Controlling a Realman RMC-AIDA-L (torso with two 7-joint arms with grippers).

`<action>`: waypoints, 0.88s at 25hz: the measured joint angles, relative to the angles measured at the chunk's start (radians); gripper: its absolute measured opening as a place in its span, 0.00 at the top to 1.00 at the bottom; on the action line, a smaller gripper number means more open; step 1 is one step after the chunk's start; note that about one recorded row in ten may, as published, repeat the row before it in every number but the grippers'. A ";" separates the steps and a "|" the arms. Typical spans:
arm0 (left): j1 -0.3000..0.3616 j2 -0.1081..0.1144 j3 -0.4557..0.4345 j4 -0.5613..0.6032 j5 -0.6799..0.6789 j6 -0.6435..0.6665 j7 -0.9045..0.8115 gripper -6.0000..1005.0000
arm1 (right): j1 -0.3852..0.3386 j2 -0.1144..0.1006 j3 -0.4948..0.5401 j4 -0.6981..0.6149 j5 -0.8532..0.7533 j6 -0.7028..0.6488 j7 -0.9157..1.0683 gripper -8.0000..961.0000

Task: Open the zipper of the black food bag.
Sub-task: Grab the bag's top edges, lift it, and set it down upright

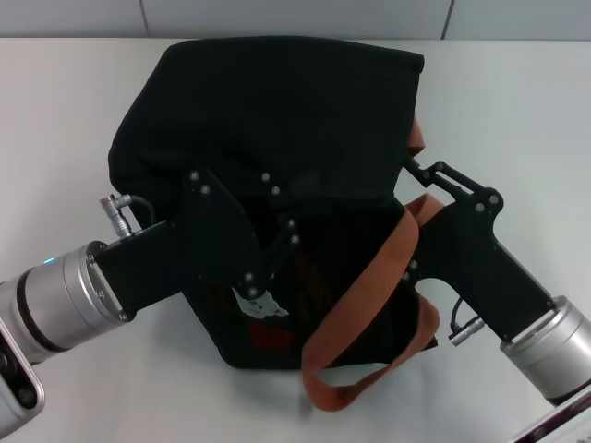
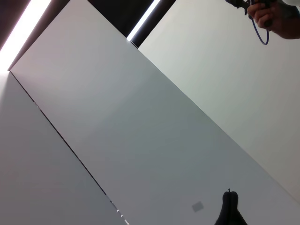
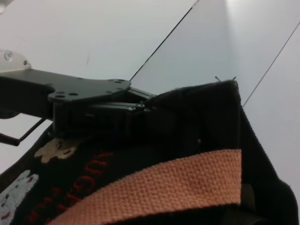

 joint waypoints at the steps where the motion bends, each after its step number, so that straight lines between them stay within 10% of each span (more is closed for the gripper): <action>1: 0.000 0.000 0.000 0.000 0.000 0.000 0.000 0.89 | 0.001 0.000 0.001 0.000 0.000 0.003 0.000 0.57; 22: 0.009 0.000 0.000 0.000 0.000 0.006 0.000 0.89 | 0.021 0.000 0.001 0.005 -0.010 0.048 -0.003 0.69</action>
